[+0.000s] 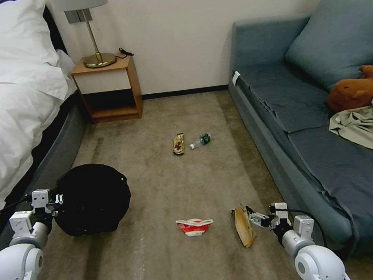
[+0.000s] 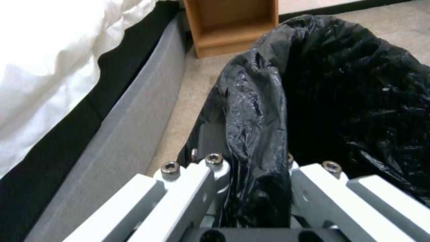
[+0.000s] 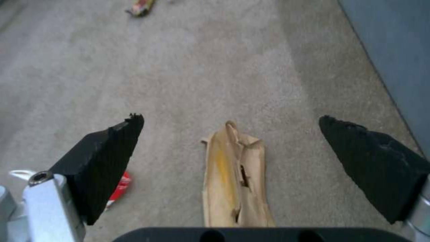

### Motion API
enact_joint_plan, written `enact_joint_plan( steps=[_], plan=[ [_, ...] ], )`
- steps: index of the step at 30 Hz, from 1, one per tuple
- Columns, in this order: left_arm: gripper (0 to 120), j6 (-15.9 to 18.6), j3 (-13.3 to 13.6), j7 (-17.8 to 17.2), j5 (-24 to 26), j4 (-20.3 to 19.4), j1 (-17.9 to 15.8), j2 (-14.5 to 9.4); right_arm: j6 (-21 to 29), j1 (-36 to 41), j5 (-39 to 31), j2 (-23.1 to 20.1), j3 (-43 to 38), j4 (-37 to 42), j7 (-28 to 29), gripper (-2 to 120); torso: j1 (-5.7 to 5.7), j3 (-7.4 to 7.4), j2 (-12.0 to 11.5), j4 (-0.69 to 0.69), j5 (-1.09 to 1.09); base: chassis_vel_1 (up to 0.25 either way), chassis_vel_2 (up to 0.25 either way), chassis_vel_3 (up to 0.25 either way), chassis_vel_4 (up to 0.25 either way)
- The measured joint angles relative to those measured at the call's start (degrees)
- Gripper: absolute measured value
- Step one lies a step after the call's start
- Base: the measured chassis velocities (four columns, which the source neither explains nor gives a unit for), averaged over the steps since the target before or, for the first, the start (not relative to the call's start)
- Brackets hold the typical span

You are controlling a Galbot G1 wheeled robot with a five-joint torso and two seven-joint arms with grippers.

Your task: Pick up the trash bin, then pick up the garbage on the floor and place it into the trash bin.

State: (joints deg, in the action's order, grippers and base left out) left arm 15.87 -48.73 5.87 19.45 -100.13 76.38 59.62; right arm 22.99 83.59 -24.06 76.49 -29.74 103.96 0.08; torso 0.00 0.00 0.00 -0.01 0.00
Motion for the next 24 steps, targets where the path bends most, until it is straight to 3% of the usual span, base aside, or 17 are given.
enact_joint_plan(
  steps=[12, 24],
  plan=[
    [4, -1.13, -0.45, 0.02, -2.06, -1.43, 2.82, 2.17, 3.29, -4.69, -2.23, -4.21, 5.69, -5.71, 1.15, 100, 0.0, 0.0, 0.0, 0.01, 0.0, -0.077, 0.093, 0.081, -0.088],
    [4, -2.07, -0.6, 0.24, -4.32, -3.57, 4.76, 4.03, 7.44, -10.83, -4.93, -13.85, 12.85, -11.37, 1.86, 100, 0.0, 0.0, 0.0, 0.0, 0.01, -0.005, 0.001, 0.003, -0.002]
  ],
)
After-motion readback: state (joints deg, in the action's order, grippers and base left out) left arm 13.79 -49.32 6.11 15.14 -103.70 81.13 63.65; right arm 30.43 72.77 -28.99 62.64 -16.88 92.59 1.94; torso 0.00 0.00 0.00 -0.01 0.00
